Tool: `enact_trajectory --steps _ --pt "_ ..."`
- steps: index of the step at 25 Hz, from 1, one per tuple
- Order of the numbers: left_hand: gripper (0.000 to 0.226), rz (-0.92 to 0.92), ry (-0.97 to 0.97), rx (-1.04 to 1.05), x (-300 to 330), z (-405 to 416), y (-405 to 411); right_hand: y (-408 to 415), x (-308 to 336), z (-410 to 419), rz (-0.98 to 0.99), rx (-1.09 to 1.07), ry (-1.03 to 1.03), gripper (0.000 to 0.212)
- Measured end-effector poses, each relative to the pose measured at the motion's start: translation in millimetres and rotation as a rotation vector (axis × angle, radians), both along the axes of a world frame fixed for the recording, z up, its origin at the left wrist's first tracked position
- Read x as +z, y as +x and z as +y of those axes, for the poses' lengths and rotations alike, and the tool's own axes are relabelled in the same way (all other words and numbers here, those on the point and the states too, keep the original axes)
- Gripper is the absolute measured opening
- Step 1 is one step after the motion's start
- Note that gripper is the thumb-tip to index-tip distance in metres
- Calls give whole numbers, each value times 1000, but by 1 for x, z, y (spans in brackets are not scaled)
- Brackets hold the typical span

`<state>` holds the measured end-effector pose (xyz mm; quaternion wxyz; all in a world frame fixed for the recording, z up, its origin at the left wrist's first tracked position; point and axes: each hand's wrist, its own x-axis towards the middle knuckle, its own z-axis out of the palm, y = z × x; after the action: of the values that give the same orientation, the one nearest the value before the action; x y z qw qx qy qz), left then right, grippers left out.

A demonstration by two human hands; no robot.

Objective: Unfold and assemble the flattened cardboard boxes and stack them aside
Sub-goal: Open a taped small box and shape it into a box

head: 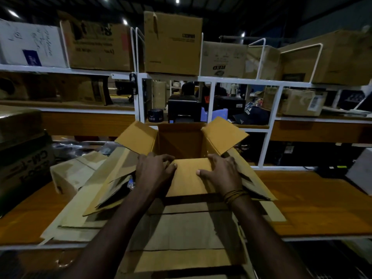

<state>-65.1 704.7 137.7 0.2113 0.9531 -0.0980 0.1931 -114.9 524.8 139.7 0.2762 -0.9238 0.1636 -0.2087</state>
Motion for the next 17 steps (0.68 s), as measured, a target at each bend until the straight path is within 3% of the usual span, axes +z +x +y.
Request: enact_trajectory --steps 4,6,9,12,17 --pt "44 67 47 73 -3 -7 1 2 -4 -5 88 -47 -136 66" --pt "49 114 37 38 3 -5 1 0 -2 -9 43 -13 -71 63" --pt "51 87 -172 -68 22 4 -6 -4 9 -17 -270 21 135 51" --pt "44 3 -321 -77 43 7 -19 -4 22 -22 -507 101 153 40" --pt "31 50 -233 -125 31 6 -7 7 6 -27 -261 240 -55 37"
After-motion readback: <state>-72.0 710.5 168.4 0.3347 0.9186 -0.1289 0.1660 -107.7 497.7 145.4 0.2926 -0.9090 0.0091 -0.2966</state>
